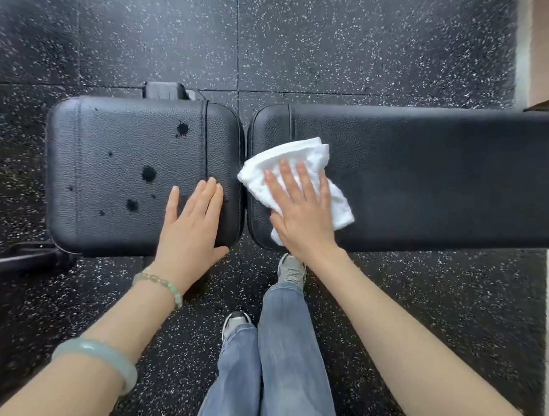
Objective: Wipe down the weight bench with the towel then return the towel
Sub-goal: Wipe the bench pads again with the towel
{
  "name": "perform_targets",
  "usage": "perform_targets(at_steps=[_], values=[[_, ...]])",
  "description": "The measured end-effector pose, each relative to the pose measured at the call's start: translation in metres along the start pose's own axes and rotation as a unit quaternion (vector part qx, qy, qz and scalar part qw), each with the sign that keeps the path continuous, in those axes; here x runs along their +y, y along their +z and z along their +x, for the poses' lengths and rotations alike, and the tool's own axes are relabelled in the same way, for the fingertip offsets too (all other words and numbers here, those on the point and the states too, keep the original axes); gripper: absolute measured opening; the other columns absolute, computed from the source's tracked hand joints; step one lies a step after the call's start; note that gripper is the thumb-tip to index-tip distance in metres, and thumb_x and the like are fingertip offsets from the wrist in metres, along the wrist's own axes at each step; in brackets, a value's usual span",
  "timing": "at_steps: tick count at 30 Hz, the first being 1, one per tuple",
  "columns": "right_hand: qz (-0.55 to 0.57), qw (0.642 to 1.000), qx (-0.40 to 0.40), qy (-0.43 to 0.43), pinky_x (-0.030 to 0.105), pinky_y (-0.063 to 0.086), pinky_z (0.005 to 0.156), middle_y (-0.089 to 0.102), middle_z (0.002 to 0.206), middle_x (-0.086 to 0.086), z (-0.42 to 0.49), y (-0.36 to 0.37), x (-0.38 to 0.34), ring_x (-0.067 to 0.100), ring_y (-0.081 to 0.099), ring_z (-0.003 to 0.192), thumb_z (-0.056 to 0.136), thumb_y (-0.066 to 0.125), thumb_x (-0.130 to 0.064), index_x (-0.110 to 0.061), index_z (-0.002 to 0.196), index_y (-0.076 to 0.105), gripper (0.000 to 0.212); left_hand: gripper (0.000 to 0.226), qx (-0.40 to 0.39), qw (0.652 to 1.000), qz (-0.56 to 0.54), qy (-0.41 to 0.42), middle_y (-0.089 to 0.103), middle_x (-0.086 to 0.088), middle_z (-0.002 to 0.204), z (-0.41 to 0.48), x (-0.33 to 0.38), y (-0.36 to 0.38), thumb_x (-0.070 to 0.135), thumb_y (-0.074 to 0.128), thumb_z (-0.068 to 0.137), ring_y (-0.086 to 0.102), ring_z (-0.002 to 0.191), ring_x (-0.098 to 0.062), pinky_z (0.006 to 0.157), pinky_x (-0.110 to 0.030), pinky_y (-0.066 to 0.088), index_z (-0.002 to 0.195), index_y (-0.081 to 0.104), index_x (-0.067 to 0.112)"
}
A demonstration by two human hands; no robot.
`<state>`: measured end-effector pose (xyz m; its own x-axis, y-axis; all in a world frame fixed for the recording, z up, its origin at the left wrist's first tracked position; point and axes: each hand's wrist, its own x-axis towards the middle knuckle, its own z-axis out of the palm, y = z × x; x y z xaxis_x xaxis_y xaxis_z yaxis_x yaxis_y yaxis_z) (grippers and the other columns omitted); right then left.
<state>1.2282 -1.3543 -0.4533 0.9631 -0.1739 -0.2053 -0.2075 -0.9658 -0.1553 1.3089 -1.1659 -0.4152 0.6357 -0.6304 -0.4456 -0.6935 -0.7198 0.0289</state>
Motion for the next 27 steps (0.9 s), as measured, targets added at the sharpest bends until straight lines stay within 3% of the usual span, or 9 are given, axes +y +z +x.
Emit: perform_targets(at_steps=[4, 12, 16, 18, 21, 24, 27], values=[[0.003, 0.999, 0.025, 0.031, 0.055, 0.006, 0.113, 0.026, 0.154, 0.008, -0.044, 0.015, 0.004, 0.029, 0.018, 0.143, 0.088, 0.031, -0.038, -0.021, 0.147, 0.032, 0.061, 0.114, 0.037, 0.999, -0.014, 0.017, 0.015, -0.011, 0.159, -0.004, -0.002, 0.007, 0.043, 0.081, 0.066, 0.013, 0.147, -0.023, 0.115, -0.048, -0.007, 0.151, 0.015, 0.003], [-0.028, 0.997, -0.002, 0.066, 0.062, 0.007, 0.11, 0.026, 0.155, 0.007, -0.062, 0.027, -0.054, 0.032, 0.021, 0.142, 0.087, 0.027, -0.046, -0.026, 0.147, 0.032, 0.063, 0.094, 0.147, 0.987, -0.037, 0.061, 0.033, -0.018, 0.151, -0.023, -0.005, 0.029, 0.027, 0.081, 0.07, 0.029, 0.141, -0.03, 0.115, -0.051, 0.009, 0.144, 0.032, -0.004], [-0.026, 0.997, -0.031, 0.073, 0.058, -0.005, 0.111, 0.001, 0.16, 0.0, -0.004, 0.009, -0.05, 0.025, 0.0, 0.146, 0.097, 0.028, -0.048, -0.032, 0.151, 0.01, 0.06, 0.084, 0.171, 0.982, -0.029, 0.073, 0.036, -0.018, 0.149, -0.026, -0.002, 0.032, 0.025, 0.076, 0.075, 0.033, 0.139, -0.03, 0.115, -0.053, 0.013, 0.142, 0.036, -0.005], [-0.012, 0.995, -0.01, 0.1, 0.057, -0.004, 0.113, -0.002, 0.16, -0.002, 0.021, 0.003, -0.049, 0.023, -0.004, 0.146, 0.098, 0.028, -0.046, -0.032, 0.151, 0.008, 0.059, 0.081, 0.18, 0.98, -0.027, 0.081, 0.038, -0.019, 0.148, -0.026, 0.003, 0.034, 0.025, 0.076, 0.075, 0.035, 0.138, -0.03, 0.114, -0.053, 0.015, 0.141, 0.038, -0.006], [-0.01, 0.995, 0.023, 0.093, 0.055, -0.002, 0.114, 0.007, 0.16, 0.001, 0.012, 0.013, -0.053, 0.024, 0.003, 0.146, 0.095, 0.027, -0.044, -0.028, 0.151, 0.018, 0.059, 0.076, 0.189, 0.978, -0.038, 0.083, 0.04, -0.019, 0.147, -0.027, 0.01, 0.037, 0.022, 0.073, 0.078, 0.036, 0.137, -0.031, 0.114, -0.053, 0.015, 0.14, 0.039, -0.005], [-0.003, 0.998, 0.064, 0.027, 0.055, 0.008, 0.112, 0.032, 0.152, 0.008, -0.032, 0.026, -0.046, 0.03, 0.026, 0.141, 0.086, 0.031, -0.041, -0.02, 0.144, 0.039, 0.062, 0.074, 0.191, 0.976, -0.042, 0.098, 0.039, -0.017, 0.148, -0.032, 0.014, 0.044, 0.022, 0.07, 0.08, 0.036, 0.138, -0.029, 0.115, -0.051, 0.013, 0.142, 0.038, -0.003], [-0.001, 0.998, 0.066, 0.009, 0.043, 0.0, 0.114, 0.032, 0.152, 0.007, -0.065, 0.033, -0.006, 0.026, 0.024, 0.14, 0.088, 0.033, -0.041, -0.02, 0.145, 0.036, 0.061, 0.072, 0.182, 0.975, -0.027, 0.121, 0.039, -0.015, 0.149, -0.037, 0.019, 0.052, 0.026, 0.069, 0.082, 0.034, 0.139, -0.028, 0.117, -0.051, 0.01, 0.141, 0.04, -0.003]])
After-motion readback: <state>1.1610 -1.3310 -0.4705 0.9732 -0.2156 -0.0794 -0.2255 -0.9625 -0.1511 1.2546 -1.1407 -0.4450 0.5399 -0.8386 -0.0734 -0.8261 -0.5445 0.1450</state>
